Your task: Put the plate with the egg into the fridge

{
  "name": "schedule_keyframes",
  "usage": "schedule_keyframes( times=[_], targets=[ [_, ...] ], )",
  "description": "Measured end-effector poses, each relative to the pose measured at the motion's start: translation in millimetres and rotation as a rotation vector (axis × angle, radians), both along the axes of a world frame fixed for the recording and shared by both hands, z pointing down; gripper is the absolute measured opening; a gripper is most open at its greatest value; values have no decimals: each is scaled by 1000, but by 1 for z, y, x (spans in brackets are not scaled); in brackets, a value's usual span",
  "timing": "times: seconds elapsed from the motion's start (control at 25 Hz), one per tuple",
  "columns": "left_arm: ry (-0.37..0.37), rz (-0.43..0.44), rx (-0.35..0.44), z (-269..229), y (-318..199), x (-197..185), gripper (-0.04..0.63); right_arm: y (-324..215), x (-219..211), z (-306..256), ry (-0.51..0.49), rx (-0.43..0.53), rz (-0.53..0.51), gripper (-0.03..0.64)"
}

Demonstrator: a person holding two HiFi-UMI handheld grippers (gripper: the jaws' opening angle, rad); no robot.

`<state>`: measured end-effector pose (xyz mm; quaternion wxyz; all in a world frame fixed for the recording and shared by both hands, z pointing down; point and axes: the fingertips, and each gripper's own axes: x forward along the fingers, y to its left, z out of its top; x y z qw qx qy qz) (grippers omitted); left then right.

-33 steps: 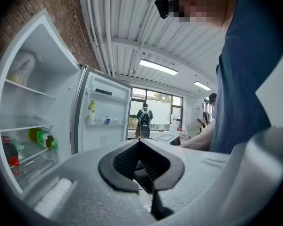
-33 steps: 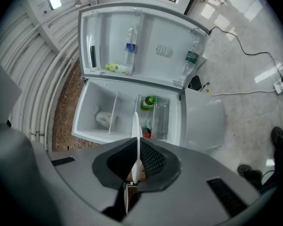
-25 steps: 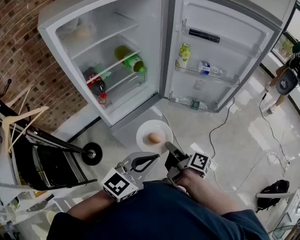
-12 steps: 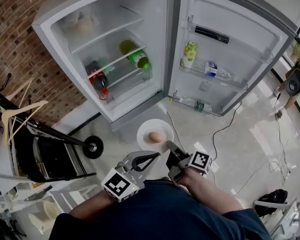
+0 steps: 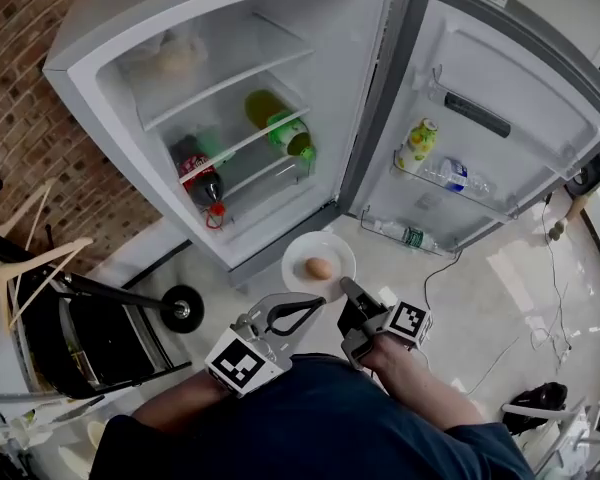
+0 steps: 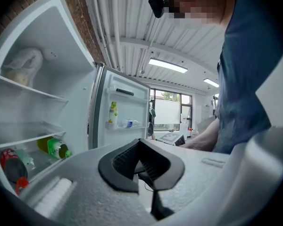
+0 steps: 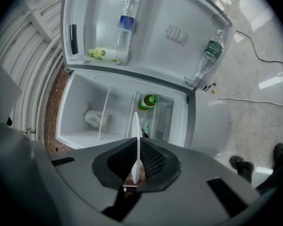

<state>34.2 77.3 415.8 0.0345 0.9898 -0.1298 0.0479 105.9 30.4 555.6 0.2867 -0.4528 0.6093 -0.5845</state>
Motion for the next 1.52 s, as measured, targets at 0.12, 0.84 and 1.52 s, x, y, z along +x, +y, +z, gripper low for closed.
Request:
schedule_keyframes(
  times=[0.12, 0.84, 1.52],
  targets=[
    [-1, 21, 12, -5, -28, -9, 5, -26, -6, -3, 37, -11, 18, 21],
    [1, 74, 44, -15, -128, -36, 5, -153, -30, -29, 2, 18, 87, 21],
    [-26, -172, 3, -8, -196, -22, 5, -267, -35, -48, -29, 59, -99, 21]
  ],
)
